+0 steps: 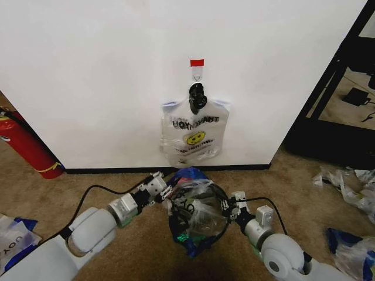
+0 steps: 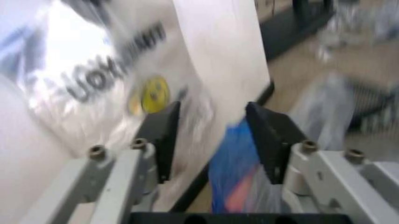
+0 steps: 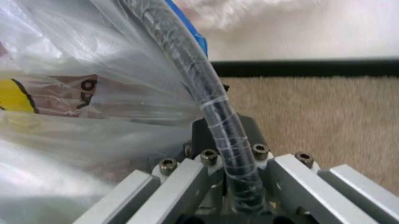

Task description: Pick up the garbage bag from the wall and place it over the trash bin.

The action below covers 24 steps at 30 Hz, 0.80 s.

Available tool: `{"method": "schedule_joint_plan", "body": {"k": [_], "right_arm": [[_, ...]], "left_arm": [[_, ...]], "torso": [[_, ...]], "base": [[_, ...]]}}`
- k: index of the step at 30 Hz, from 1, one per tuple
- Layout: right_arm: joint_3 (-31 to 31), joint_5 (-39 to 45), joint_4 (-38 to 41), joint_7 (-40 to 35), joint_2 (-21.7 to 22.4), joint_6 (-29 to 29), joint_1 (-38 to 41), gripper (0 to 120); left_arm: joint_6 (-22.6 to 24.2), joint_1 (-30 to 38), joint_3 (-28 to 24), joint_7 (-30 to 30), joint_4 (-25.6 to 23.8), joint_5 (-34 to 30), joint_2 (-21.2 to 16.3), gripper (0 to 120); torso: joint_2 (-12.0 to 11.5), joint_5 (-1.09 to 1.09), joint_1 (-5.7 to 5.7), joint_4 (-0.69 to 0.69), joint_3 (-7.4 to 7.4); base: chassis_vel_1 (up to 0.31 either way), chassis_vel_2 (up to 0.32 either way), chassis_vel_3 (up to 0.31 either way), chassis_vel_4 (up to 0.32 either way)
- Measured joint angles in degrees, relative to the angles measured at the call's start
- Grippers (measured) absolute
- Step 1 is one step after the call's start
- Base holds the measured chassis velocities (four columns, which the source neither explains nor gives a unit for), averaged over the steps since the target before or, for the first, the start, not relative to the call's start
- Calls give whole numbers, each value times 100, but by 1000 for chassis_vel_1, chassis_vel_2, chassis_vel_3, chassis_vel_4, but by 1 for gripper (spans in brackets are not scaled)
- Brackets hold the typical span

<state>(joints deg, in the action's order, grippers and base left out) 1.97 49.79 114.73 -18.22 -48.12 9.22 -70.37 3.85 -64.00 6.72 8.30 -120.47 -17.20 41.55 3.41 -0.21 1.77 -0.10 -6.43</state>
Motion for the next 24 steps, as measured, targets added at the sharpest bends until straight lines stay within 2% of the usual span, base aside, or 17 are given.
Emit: {"method": "schedule_joint_plan", "body": {"k": [2, 6, 8, 9, 12, 14, 15, 16, 19, 24], "right_arm": [[16, 206, -58, -235, -172, -9, -7, 0], [19, 424, -84, -462, -348, -92, -5, 0], [7, 568, -93, -623, -509, -244, 2, 0], [7, 568, -93, -623, -509, -244, 2, 0], [-56, 673, -129, -801, -780, -632, 12, 0], [-107, 694, -191, -1028, -989, -903, 36, 0], [-121, 700, -208, -1120, -1055, -990, 46, 0], [-121, 700, -208, -1120, -1055, -990, 46, 0], [-127, 746, -208, -1439, -1184, -1173, 95, 0], [-77, 749, -138, -1565, -1191, -1195, 133, 0]], "left_arm": [[-136, -103, 123, -52, 44, -76, 106, 58], [-236, -279, 284, -262, 69, -135, 222, 66], [-265, -507, 439, -550, -22, -262, 337, 79], [-265, -507, 439, -550, -22, -262, 337, 79], [66, -1113, 579, -1578, -610, -650, 542, 91], [636, -1720, 570, -2554, -1247, -974, 643, 97], [814, -1968, 536, -2761, -1440, -1065, 657, 99], [814, -1968, 536, -2761, -1440, -1065, 657, 99], [1142, -2666, 339, -2909, -1821, -1189, 644, 100], [1345, -2753, 120, -2801, -1801, -1533, 642, 100]], "torso": [[0, 0, 0, 1, 0], [-1, -1, 0, 0, 0], [-2, -1, 0, 0, 0], [-2, -1, 0, 0, 0], [-2, -1, 0, 2, 0], [-1, 2, 0, 2, 1], [-1, 1, 0, 2, 0], [-1, 1, 0, 2, 0], [-1, 1, -1, 3, 1], [-1, 0, 0, 0, 0]], "base": [[0, 0, 0, 0], [0, 0, 0, 0], [0, 0, 0, 0], [0, 0, 0, 0], [0, 0, 0, 0], [0, 0, 0, 0], [0, 0, 0, 0], [0, 0, 0, 0], [0, 0, 0, 0], [0, 0, 0, 0]]}}
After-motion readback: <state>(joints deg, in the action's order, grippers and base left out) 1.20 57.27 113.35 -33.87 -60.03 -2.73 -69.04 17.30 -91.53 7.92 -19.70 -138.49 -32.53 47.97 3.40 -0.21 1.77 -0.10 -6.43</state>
